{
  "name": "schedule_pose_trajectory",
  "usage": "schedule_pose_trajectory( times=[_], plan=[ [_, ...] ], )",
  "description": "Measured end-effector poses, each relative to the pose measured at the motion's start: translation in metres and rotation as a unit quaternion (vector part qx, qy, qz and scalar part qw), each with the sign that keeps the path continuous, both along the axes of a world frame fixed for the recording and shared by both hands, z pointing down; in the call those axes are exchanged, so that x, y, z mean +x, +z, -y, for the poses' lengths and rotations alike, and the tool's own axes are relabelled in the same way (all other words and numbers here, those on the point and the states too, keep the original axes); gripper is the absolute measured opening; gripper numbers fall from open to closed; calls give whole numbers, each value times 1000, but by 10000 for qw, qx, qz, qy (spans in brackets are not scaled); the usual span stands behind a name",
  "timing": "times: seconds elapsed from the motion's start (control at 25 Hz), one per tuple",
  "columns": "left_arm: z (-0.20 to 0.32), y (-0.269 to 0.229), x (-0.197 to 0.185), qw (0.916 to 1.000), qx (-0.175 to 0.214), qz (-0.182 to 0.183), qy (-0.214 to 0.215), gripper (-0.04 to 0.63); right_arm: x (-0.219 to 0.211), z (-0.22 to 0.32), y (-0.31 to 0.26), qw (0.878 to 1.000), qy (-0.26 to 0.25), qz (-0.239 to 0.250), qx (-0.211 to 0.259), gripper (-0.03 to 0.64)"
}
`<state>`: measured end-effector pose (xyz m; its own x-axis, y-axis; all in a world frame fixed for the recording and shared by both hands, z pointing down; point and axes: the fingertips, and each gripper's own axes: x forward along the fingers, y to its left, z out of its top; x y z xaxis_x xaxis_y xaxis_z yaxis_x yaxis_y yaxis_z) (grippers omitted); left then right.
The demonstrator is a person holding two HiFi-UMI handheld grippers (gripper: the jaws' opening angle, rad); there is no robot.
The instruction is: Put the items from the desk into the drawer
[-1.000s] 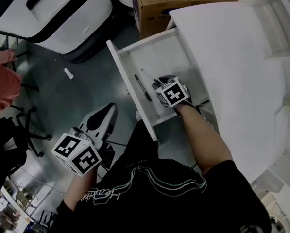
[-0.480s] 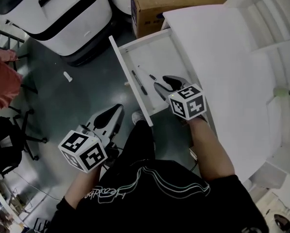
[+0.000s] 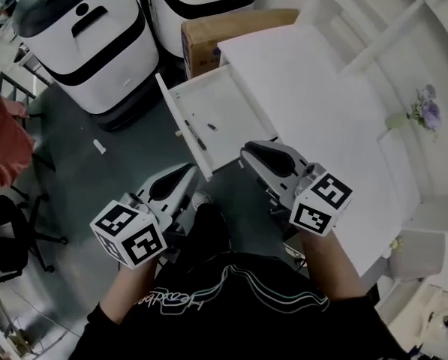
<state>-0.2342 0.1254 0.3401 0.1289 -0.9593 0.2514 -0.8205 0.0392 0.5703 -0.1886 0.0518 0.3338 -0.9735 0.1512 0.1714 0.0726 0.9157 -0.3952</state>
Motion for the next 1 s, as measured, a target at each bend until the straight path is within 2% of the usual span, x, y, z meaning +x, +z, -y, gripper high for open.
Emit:
schedule_pose_trajectory(
  times=[0.08, 0.2, 0.44, 0.52, 0.76, 1.0],
  plan=[
    [-5, -21, 24, 9995, 156, 170, 201, 20, 26, -16, -24, 9991, -93, 370, -177, 66],
    [-11, -47, 53, 9975, 376, 342, 486, 20, 55, -33, -42, 9979, -90, 596, -243, 64],
    [-21, -82, 84, 9936, 506, 751, 681, 20, 88, -53, -70, 9988, -148, 429, 160, 64],
    [-22, -99, 95, 9920, 601, 815, 760, 20, 97, -55, -86, 9980, -159, 525, 309, 64],
    [-26, -124, 132, 9868, 779, 977, 1032, 20, 122, -53, -106, 9972, 149, 731, 77, 57],
    [-28, -139, 151, 9830, 885, 1076, 1199, 20, 143, -53, -123, 9953, 339, 792, 440, 55]
  ],
)
